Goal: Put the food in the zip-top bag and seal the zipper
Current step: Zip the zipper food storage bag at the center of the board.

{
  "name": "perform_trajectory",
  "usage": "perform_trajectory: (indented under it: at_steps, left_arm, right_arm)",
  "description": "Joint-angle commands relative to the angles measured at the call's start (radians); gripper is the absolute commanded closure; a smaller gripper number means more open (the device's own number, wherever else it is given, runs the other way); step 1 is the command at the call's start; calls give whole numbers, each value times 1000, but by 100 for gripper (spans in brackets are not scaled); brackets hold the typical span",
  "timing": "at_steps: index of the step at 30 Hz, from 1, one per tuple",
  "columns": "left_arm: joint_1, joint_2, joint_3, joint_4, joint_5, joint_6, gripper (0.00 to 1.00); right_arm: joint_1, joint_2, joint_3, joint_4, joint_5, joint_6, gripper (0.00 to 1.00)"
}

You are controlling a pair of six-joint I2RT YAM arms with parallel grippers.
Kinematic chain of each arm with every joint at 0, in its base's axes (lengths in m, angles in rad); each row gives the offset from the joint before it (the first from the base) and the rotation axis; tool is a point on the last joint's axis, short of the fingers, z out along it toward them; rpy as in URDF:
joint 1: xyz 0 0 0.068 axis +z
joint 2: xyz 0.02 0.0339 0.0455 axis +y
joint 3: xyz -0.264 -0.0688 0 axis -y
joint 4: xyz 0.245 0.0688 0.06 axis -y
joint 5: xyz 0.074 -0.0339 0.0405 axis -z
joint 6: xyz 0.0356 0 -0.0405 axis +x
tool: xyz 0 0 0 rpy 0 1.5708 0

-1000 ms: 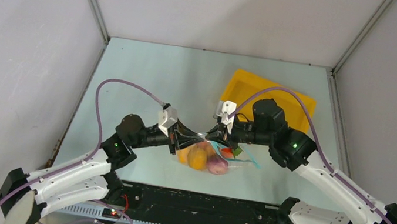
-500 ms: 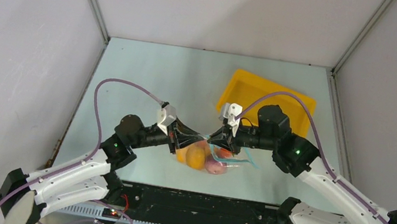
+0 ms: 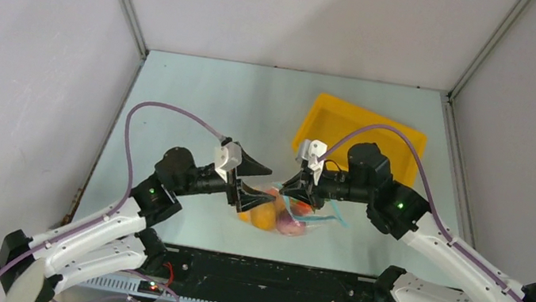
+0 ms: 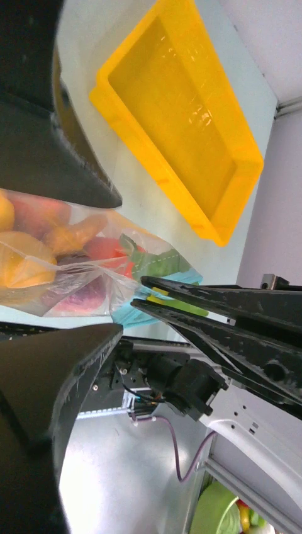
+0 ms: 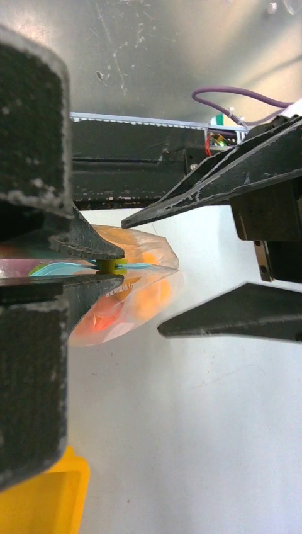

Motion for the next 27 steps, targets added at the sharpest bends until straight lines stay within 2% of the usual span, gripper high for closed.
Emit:
perform_trajectory:
  at_steps: [1,4,8,11,13,14,16,17,21,24,27]
  left_arm:
    - [4,0,86,-105,9,107,20]
    - [5,24,115,-144,26,139,18]
    - [6,69,150,-158,69,172,29]
    - [6,100,180,-175,100,192,41]
    - [6,107,188,-181,114,202,55]
    - [5,107,187,-179,125,210,68]
    - [5,97,174,-161,139,210,76]
    - [6,93,167,-138,145,204,76]
    - [4,67,140,-96,147,181,52]
    - [6,58,140,-88,161,182,50]
    - [4,67,148,-93,174,191,55]
  right_arm:
    - [0,7,54,-34,-60,-81,94]
    - [-5,16,77,-68,-79,-138,94]
    - [-15,39,122,-116,-115,-181,94]
    - [-17,62,153,-144,-132,-197,94]
    - [-19,72,164,-160,-129,-204,94]
    - [-18,73,166,-163,-127,-206,94]
    - [-20,75,166,-168,-125,-207,94]
    - [-21,75,167,-170,-127,-209,94]
    - [-23,85,174,-179,-129,-209,94]
    - [-22,94,180,-179,-132,-210,94]
    - [-24,99,190,-168,-139,-207,94]
